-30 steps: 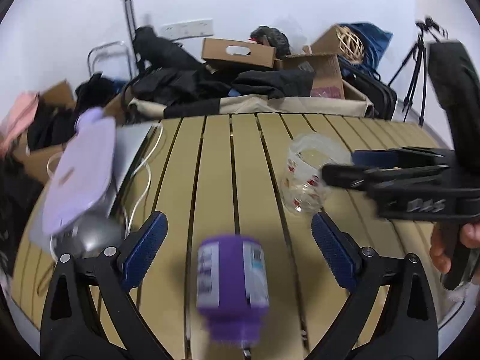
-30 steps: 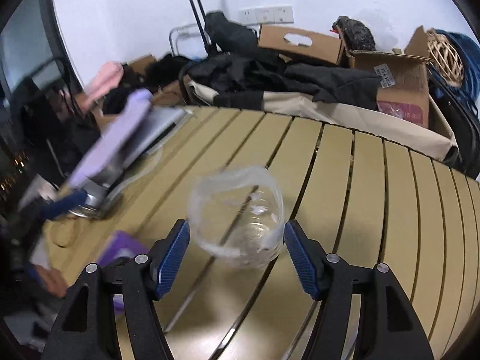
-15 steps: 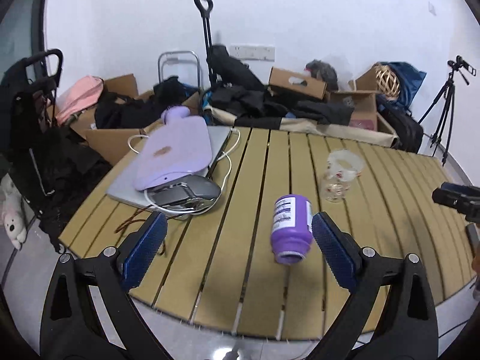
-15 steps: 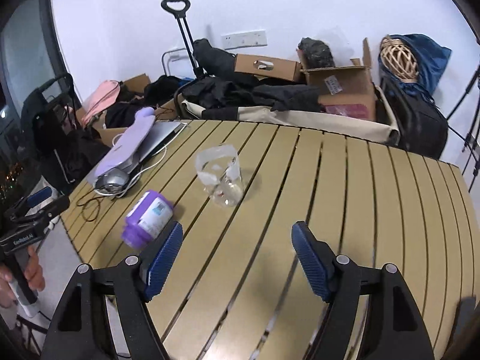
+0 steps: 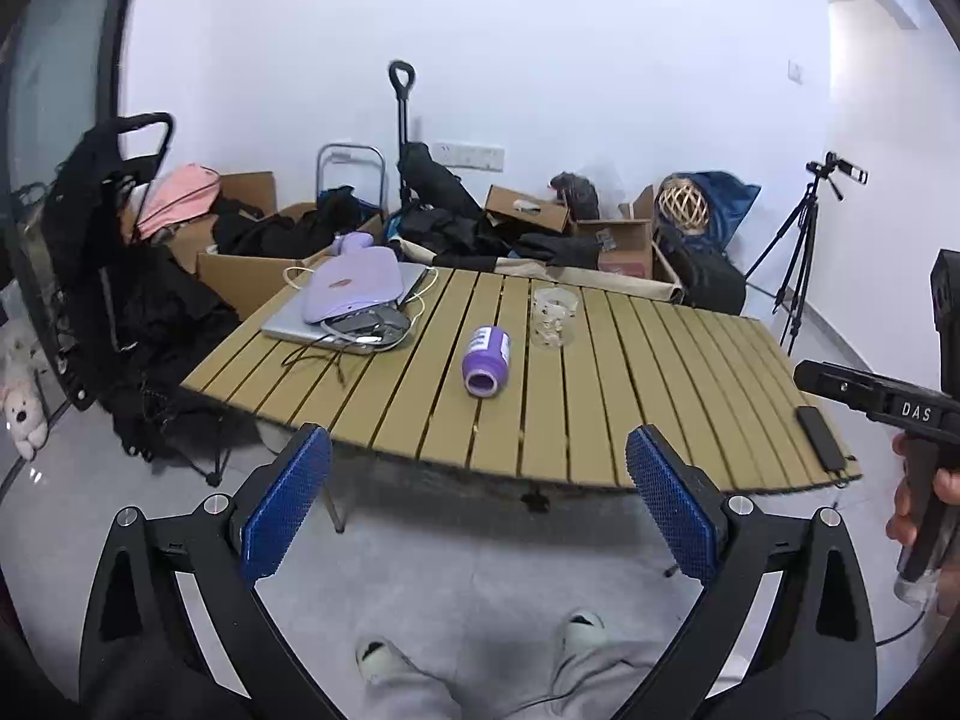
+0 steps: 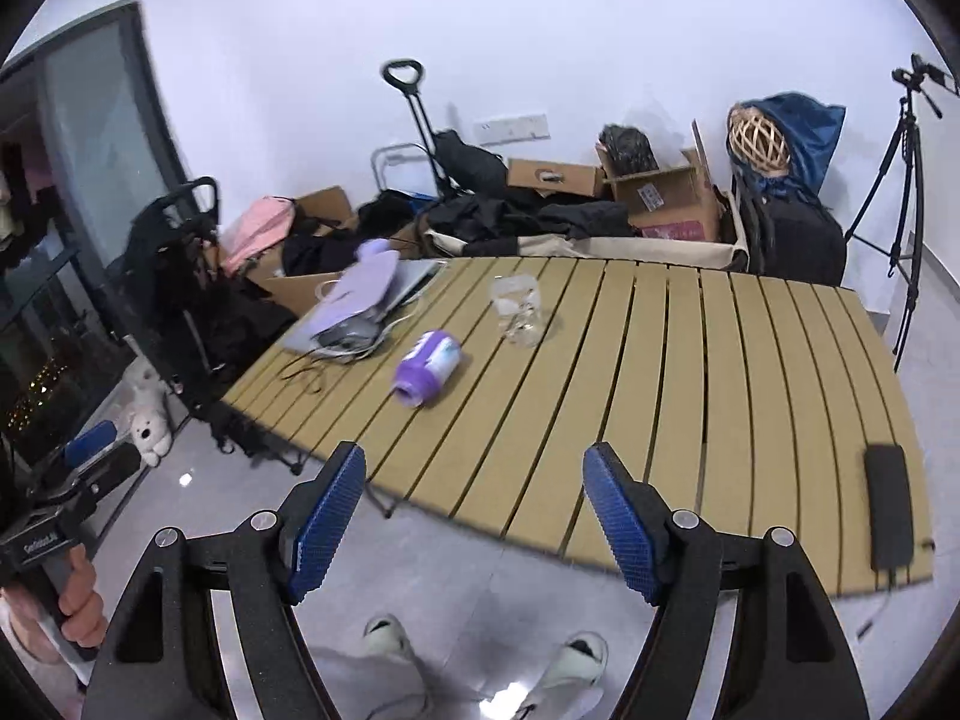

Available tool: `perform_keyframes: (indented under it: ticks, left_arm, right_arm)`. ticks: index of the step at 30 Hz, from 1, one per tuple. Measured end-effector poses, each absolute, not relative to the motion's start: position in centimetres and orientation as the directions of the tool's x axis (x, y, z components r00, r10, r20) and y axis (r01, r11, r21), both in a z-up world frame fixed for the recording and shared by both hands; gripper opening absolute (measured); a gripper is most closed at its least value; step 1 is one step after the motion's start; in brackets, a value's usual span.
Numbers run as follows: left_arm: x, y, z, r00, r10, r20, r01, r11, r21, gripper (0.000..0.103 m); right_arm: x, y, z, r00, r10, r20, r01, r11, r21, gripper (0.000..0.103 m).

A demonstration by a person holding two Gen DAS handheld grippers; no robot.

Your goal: Organize rigid objects

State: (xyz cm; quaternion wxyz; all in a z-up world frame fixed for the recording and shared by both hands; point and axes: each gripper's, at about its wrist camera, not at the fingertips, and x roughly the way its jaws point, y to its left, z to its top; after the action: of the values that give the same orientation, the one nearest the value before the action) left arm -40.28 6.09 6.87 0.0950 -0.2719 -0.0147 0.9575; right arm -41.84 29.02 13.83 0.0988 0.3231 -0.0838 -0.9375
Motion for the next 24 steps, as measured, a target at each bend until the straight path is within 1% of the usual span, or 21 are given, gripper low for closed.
perform_keyframes:
  ticks: [3, 5, 8, 12, 13, 16, 17, 19, 22, 24]
  left_arm:
    - [-35.4, 5.9, 7.3, -0.85, 0.155, -0.504, -0.158, -0.987, -0.037, 0.098]
    - [-32.7, 5.9, 7.6, -0.858, 0.142, -0.494, -0.154, -0.988, -0.017, 0.098]
    - [-28.0, 5.6, 7.5, -0.859, 0.138, -0.492, -0.165, -0.986, 0.011, 0.098]
    - [-22.8, 4.2, 7.2, -0.875, 0.116, -0.469, -0.132, -0.991, 0.001, 0.098]
    - [-21.2, 3.8, 7.1, -0.882, 0.101, -0.46, -0.113, -0.994, -0.002, 0.098]
    - [-17.3, 3.6, 6.9, -0.901, 0.109, -0.42, -0.122, -0.993, 0.002, 0.1]
    - [-16.1, 3.5, 6.8, -0.909, 0.106, -0.403, -0.116, -0.993, 0.001, 0.102]
    - [-13.3, 3.2, 6.6, -0.927, 0.1, -0.362, -0.11, -0.994, 0.006, 0.103]
    - [-10.1, 2.8, 5.9, -0.942, 0.079, -0.327, -0.095, -0.995, 0.035, 0.103]
    - [-8.1, 2.5, 5.1, -0.945, 0.068, -0.319, -0.09, -0.994, 0.055, 0.103]
  right_arm:
    - [-37.4, 28.3, 14.4, -0.777, -0.252, -0.577, 0.156, -0.965, 0.212, 0.08]
    - [-34.1, 28.2, 14.8, -0.79, -0.27, -0.55, 0.173, -0.96, 0.221, 0.08]
    - [-28.9, 27.3, 15.2, -0.807, -0.271, -0.524, 0.198, -0.961, 0.192, 0.08]
    - [-23.4, 26.4, 14.4, -0.815, -0.278, -0.508, 0.213, -0.96, 0.183, 0.08]
    - [-21.9, 26.1, 14.2, -0.814, -0.286, -0.505, 0.227, -0.958, 0.176, 0.08]
    - [-18.5, 25.3, 13.7, -0.814, -0.303, -0.495, 0.248, -0.953, 0.176, 0.08]
    - [-17.3, 25.1, 13.6, -0.81, -0.313, -0.496, 0.254, -0.949, 0.185, 0.08]
    - [-15.0, 24.8, 13.5, -0.813, -0.344, -0.47, 0.271, -0.938, 0.217, 0.08]
    - [-11.6, 23.5, 13.3, -0.821, -0.344, -0.456, 0.287, -0.938, 0.192, 0.08]
    - [-9.0, 22.4, 12.7, -0.826, -0.351, -0.441, 0.304, -0.936, 0.175, 0.08]
